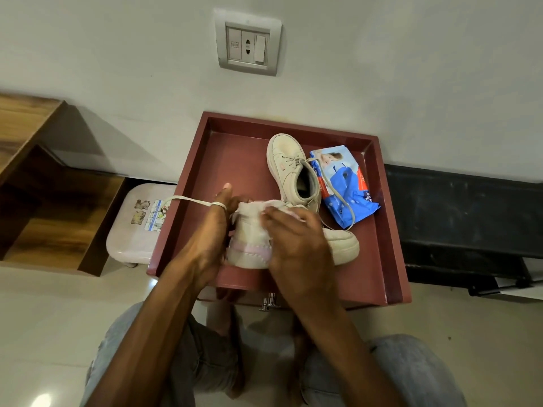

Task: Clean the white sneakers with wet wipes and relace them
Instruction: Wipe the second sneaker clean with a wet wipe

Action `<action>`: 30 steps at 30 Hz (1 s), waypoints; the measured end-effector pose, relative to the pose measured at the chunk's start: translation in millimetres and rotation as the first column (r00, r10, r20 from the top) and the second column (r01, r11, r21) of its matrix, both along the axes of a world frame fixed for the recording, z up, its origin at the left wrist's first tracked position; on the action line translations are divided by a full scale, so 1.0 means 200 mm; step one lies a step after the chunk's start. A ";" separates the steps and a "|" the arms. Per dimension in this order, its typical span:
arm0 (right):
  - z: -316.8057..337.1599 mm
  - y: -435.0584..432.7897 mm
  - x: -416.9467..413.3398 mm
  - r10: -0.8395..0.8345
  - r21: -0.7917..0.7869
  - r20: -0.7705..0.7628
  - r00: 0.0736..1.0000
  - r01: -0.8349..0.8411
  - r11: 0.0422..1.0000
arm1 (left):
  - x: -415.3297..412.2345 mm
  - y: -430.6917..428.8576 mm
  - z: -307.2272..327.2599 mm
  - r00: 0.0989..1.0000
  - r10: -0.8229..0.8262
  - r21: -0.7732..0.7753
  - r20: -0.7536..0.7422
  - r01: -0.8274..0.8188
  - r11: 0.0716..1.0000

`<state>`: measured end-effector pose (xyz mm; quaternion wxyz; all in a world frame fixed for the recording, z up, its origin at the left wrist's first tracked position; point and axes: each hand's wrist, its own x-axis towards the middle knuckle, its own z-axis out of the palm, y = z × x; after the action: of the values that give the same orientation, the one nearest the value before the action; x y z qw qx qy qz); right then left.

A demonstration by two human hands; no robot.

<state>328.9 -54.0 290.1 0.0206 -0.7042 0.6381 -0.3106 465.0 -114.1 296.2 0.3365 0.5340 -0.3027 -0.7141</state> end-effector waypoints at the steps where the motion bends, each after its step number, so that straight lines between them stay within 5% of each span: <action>1: -0.01 -0.01 -0.05 -0.070 0.002 0.048 0.996 0.070 0.998 | 0.00 -0.01 -0.01 1.000 0.003 -0.003 0.018 -0.003 1.000; 4: 0.00 -0.01 -0.06 -0.113 -0.004 0.082 0.990 0.114 0.994 | -0.01 -0.01 -0.02 0.999 -0.013 -0.008 0.035 0.013 1.000; 10: 0.02 0.04 0.19 0.216 0.002 -0.127 0.968 -0.217 0.976 | 0.00 0.01 0.00 0.998 -0.017 0.007 -0.067 0.018 1.000; 16: 0.00 -0.01 0.02 -0.061 -0.095 -0.049 0.997 0.056 0.994 | 0.00 -0.01 0.00 1.000 -0.018 0.041 0.021 0.017 0.999; 21: -0.01 0.01 0.15 0.167 -0.054 -0.129 0.978 -0.175 0.983 | 0.01 0.02 0.03 0.999 0.011 0.020 -0.046 -0.010 1.000; 26: -0.02 -0.03 -0.01 -0.187 0.007 0.204 0.961 0.190 0.982 | 0.00 0.02 0.03 0.993 -0.038 -0.038 0.109 0.042 0.998; 30: -0.02 -0.01 0.03 -0.038 -0.016 0.145 0.989 0.041 0.999 | -0.01 0.03 0.04 0.993 -0.034 -0.035 0.117 0.039 0.999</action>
<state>334.3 -55.7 286.6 0.0540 -0.6671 0.6460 -0.3670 463.0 -108.5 303.4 0.3150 0.5627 -0.3446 -0.6822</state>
